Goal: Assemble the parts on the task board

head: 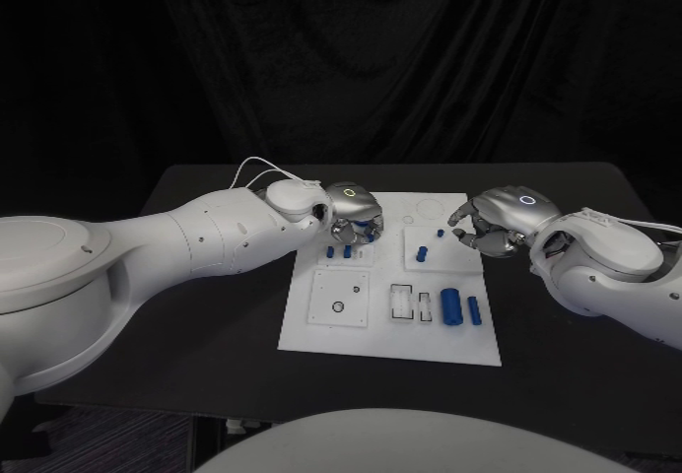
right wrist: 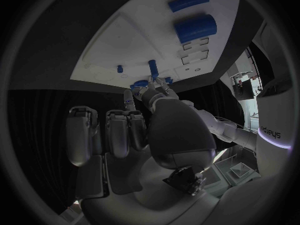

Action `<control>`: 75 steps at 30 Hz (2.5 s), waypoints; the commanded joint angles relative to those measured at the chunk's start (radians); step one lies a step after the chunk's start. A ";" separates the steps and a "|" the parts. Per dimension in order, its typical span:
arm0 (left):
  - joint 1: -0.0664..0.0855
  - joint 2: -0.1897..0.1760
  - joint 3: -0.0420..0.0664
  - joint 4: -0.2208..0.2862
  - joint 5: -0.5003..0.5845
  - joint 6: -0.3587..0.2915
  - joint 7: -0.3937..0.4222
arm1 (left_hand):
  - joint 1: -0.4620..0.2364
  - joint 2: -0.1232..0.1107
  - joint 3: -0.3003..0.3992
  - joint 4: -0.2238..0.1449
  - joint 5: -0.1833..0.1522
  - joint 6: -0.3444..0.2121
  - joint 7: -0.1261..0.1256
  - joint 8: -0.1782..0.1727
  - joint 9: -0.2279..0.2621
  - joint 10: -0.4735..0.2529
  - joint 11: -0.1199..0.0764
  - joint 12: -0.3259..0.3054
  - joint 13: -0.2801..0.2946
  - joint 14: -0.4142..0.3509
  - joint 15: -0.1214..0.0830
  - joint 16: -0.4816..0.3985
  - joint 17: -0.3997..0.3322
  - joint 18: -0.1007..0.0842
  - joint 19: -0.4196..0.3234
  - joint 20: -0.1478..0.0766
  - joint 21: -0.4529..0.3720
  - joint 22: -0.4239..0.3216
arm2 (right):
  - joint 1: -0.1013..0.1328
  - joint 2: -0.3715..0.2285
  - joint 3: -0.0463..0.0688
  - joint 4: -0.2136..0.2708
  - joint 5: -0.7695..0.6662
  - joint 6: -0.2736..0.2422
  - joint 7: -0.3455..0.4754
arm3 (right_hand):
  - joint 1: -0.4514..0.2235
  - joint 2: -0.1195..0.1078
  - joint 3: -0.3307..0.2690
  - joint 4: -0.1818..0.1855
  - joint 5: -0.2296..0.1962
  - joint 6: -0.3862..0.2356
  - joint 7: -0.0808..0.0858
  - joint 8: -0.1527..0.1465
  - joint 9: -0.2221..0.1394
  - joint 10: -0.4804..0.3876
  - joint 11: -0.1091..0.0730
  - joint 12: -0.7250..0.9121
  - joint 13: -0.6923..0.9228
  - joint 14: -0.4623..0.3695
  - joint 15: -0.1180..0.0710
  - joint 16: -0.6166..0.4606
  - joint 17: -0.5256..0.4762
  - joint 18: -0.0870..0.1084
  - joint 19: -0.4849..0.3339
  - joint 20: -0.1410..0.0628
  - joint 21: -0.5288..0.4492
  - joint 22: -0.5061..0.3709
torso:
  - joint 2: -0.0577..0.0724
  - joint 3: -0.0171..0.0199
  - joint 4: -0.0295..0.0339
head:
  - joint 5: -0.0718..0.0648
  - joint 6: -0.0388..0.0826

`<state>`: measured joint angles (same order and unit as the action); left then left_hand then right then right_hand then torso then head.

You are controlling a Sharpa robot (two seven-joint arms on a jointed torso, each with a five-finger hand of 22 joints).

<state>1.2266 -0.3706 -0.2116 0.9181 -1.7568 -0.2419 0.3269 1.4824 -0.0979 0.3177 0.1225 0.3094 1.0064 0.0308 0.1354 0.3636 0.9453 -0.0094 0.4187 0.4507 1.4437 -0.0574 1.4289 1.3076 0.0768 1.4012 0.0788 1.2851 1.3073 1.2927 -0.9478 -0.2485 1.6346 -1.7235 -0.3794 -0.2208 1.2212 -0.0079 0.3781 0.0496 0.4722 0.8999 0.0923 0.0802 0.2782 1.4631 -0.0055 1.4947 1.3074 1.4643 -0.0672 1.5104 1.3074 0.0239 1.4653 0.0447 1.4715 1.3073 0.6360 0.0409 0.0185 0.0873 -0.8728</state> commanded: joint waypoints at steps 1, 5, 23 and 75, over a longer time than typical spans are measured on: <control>-0.002 -0.010 0.001 0.010 -0.003 -0.041 0.025 | 0.000 0.013 -0.001 -0.010 0.007 0.012 0.003 0.009 0.007 0.011 0.000 0.006 0.003 -0.001 -0.008 -0.002 0.007 -0.012 0.008 -0.004 0.005 0.178 | -0.002 -0.002 0.001 0.000 -0.003 0.002 -0.008 | -0.008 0.005 0.007 0.000 0.004 0.005 -0.002 -0.003 -0.002 0.044 -0.005 -0.005 0.180 0.082 -0.006 -0.002 0.149 0.003 0.055 -0.007 -0.003 0.228 | 0.000 0.0011 -0.0006 | 0.002 0.000; -0.002 -0.033 0.001 0.034 -0.004 -0.084 0.024 | 0.002 0.017 0.000 -0.015 0.012 0.020 0.010 0.012 0.010 0.020 0.000 0.008 0.006 0.001 -0.009 -0.002 0.006 -0.014 0.012 -0.004 0.012 0.181 | -0.002 -0.005 0.001 0.000 -0.003 0.002 -0.009 | -0.008 0.005 0.007 0.000 0.004 0.005 -0.002 -0.003 -0.002 0.044 -0.005 -0.005 0.180 0.082 -0.006 -0.002 0.149 0.003 0.055 -0.007 -0.003 0.228 | 0.000 0.0005 0.0021 | -0.002 0.000; 0.069 -0.181 0.000 0.179 -0.004 -0.168 -0.005 | -0.010 0.024 0.017 -0.021 0.038 0.036 0.020 0.004 0.015 0.039 0.007 -0.036 -0.030 -0.001 -0.004 -0.013 -0.018 -0.015 0.017 -0.005 0.015 0.181 | -0.002 -0.013 0.001 -0.007 -0.003 0.012 -0.016 | -0.008 0.006 0.008 -0.001 0.004 0.005 -0.002 -0.003 -0.002 0.044 -0.005 -0.007 0.179 0.082 -0.006 -0.003 0.147 0.003 0.054 -0.007 -0.004 0.228 | -0.001 0.0020 0.0074 | 0.017 0.000; 0.031 -0.198 0.000 0.172 -0.004 -0.039 -0.021 | -0.020 0.022 0.023 -0.029 0.013 0.034 0.023 -0.012 0.016 0.072 0.011 -0.081 -0.074 -0.011 0.000 -0.028 -0.046 -0.014 0.012 -0.003 0.007 0.180 | -0.007 -0.006 0.001 -0.007 -0.003 0.027 -0.014 | -0.008 0.007 0.009 -0.001 0.004 0.005 -0.002 -0.003 -0.002 0.043 -0.005 -0.008 0.178 0.082 -0.006 -0.004 0.145 0.004 0.053 -0.007 -0.007 0.227 | -0.002 0.0001 0.0042 | 0.019 0.000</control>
<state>1.2601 -0.5706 -0.2123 1.0908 -1.7579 -0.2792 0.3055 1.4677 -0.0754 0.3372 0.0950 0.3266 1.0382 0.0529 0.1176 0.3754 1.0113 0.0006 0.3426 0.3782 1.4363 -0.0571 1.4055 1.2612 0.0767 1.4174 0.0736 1.2969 1.3073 1.2885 -0.9543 -0.2485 1.6265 -1.7235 -0.3546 -0.2224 1.2169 -0.0037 0.3810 0.0467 0.4718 0.8999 0.0923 0.0802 0.2776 1.4631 -0.0055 1.4903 1.3074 1.4643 -0.0672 1.5104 1.3074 0.0240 1.4653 0.0447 1.4715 1.3077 0.6336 0.0410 0.0222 0.1074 -0.8728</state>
